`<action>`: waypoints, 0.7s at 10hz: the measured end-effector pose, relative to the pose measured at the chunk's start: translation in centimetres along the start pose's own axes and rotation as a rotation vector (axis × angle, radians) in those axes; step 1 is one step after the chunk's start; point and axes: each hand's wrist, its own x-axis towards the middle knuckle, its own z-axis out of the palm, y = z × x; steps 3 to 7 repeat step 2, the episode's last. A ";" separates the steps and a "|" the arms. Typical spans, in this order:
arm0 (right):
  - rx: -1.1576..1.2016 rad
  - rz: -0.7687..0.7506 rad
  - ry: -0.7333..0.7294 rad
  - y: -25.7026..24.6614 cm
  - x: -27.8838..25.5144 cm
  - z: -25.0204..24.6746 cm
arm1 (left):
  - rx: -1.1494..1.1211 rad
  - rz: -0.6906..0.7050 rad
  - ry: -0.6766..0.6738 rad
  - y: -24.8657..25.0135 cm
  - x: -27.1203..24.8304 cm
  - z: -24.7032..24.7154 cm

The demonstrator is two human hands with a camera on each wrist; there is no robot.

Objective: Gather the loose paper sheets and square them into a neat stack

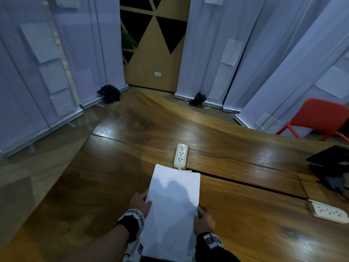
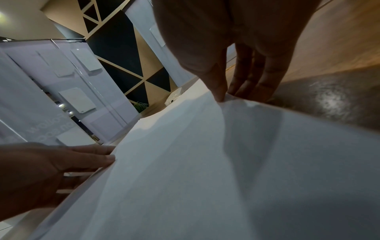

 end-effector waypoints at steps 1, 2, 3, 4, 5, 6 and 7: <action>0.015 0.001 -0.017 0.0 0.2 -0.2 | -0.015 0.020 0.003 -0.1 0.1 -0.1; 0.028 0.007 -0.015 -0.4 -0.1 -0.7 | -0.026 0.017 -0.019 -0.2 0.3 0.0; 0.028 0.007 -0.015 -0.4 -0.1 -0.7 | -0.026 0.017 -0.019 -0.2 0.3 0.0; 0.028 0.007 -0.015 -0.4 -0.1 -0.7 | -0.026 0.017 -0.019 -0.2 0.3 0.0; 0.028 0.007 -0.015 -0.4 -0.1 -0.7 | -0.026 0.017 -0.019 -0.2 0.3 0.0; 0.028 0.007 -0.015 -0.4 -0.1 -0.7 | -0.026 0.017 -0.019 -0.2 0.3 0.0; 0.028 0.007 -0.015 -0.4 -0.1 -0.7 | -0.026 0.017 -0.019 -0.2 0.3 0.0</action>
